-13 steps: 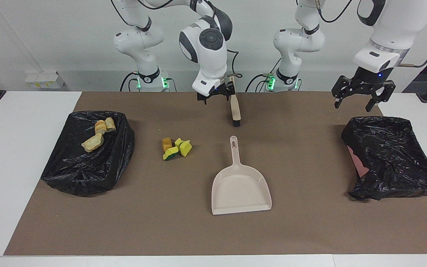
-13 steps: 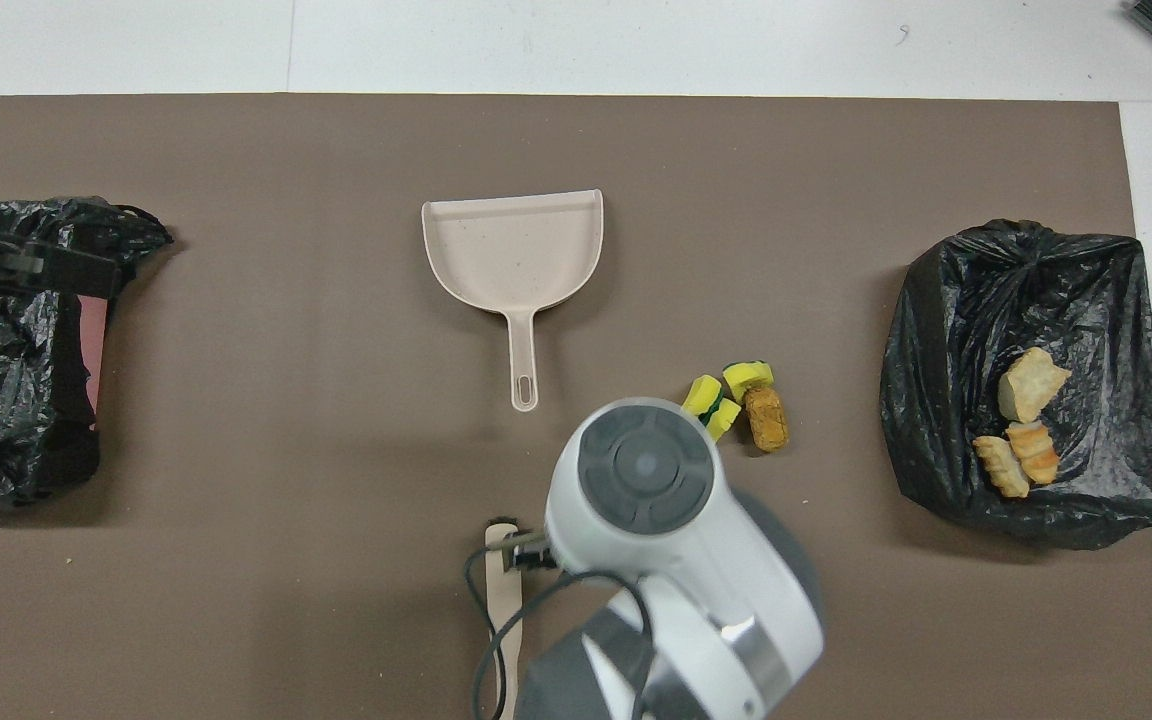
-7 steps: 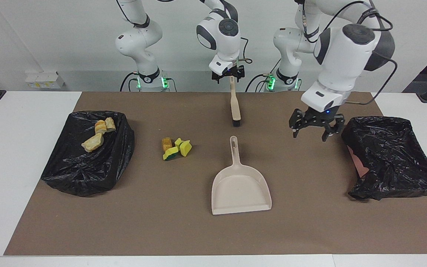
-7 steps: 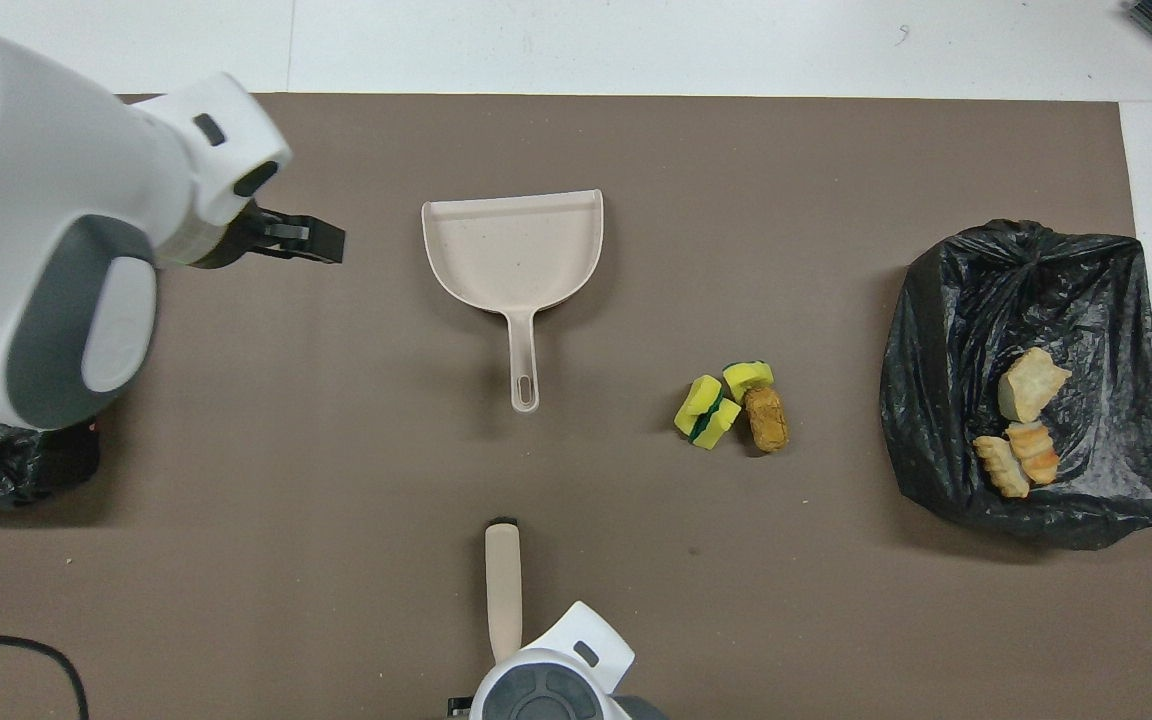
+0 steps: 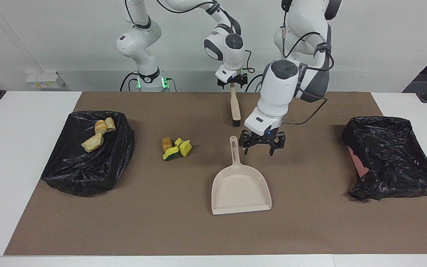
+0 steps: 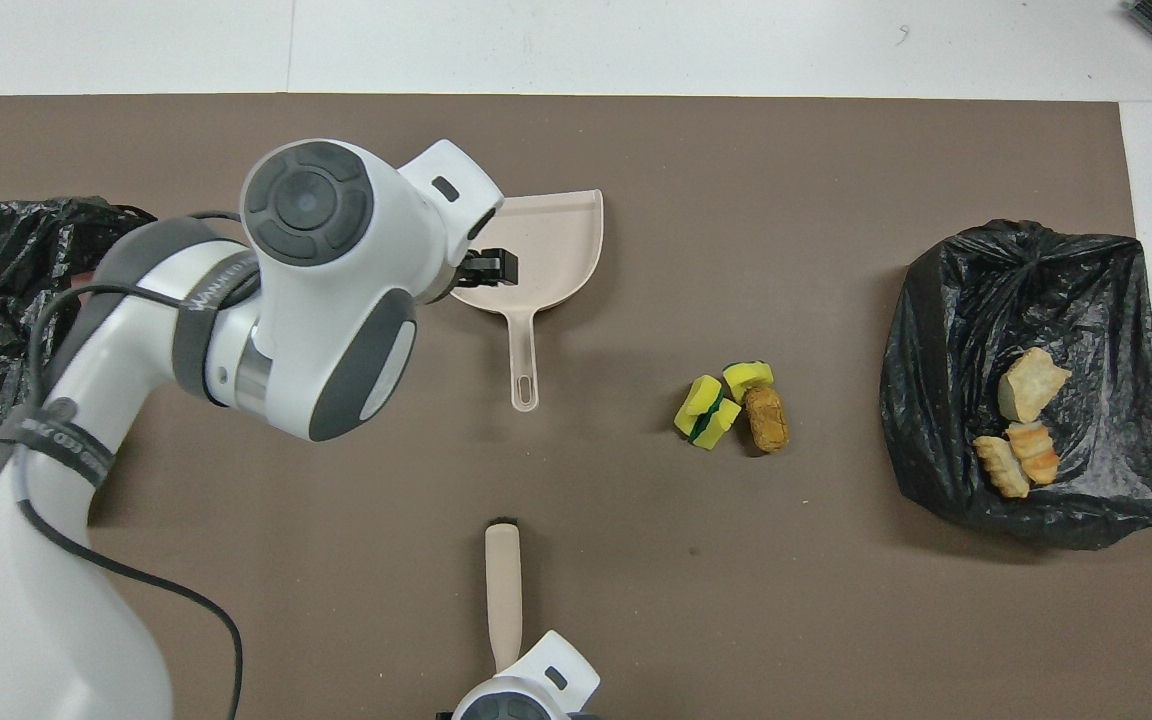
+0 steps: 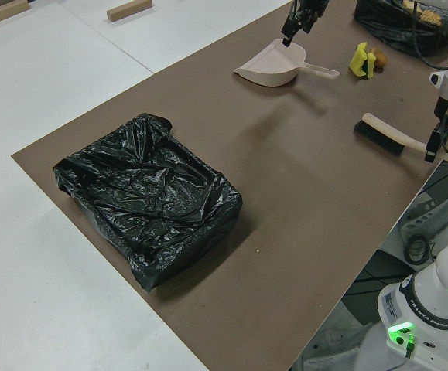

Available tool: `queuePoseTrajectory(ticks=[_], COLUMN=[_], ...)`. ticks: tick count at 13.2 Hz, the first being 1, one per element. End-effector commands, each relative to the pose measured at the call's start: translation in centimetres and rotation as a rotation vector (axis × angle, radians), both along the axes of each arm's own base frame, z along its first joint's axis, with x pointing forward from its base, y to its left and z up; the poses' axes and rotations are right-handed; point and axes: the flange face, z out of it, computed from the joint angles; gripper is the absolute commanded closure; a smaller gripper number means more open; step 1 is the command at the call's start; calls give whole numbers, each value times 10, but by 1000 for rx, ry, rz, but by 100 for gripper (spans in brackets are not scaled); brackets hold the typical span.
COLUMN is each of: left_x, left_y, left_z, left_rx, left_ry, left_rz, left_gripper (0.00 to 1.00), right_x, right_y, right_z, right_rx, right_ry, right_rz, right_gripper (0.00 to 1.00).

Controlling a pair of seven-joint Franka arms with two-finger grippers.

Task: Sweep and dump trash in bin
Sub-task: 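Grasp the dustpan handle with the left gripper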

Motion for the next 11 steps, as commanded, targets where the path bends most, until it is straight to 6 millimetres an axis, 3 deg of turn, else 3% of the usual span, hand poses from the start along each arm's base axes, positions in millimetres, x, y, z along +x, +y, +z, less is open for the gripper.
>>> queuePoseTrajectory(ticks=[1,3,4,5,7,10,11], left_x=[-11,-22,-25,-31,-49,-51,-51], left_y=[-5,-21,-20,-26,-43,-47,-47], left_z=[-19,-41,-47,-55,-75,-87,-87], left_rx=[-16,-7,-2,3,12,-5,-5], left_ry=[-15,1,11,24,56,34,32], left_rz=[17,-6,-5,1,37,32,30], left_gripper=[0,0,0,0,0,1,11], right_x=[0,-2,-2,-4,-6,9,16], right_y=[-3,-3,-2,-1,-1,-2,-9], right_z=[3,4,5,5,8,19,24], right_rx=[18,13,14,8,-32,-108,-126], right_ry=[2,7,7,9,40,52,56], right_rz=[-19,-15,-16,-16,-5,-11,-23], right_gripper=[20,63,92,100,100,100,100])
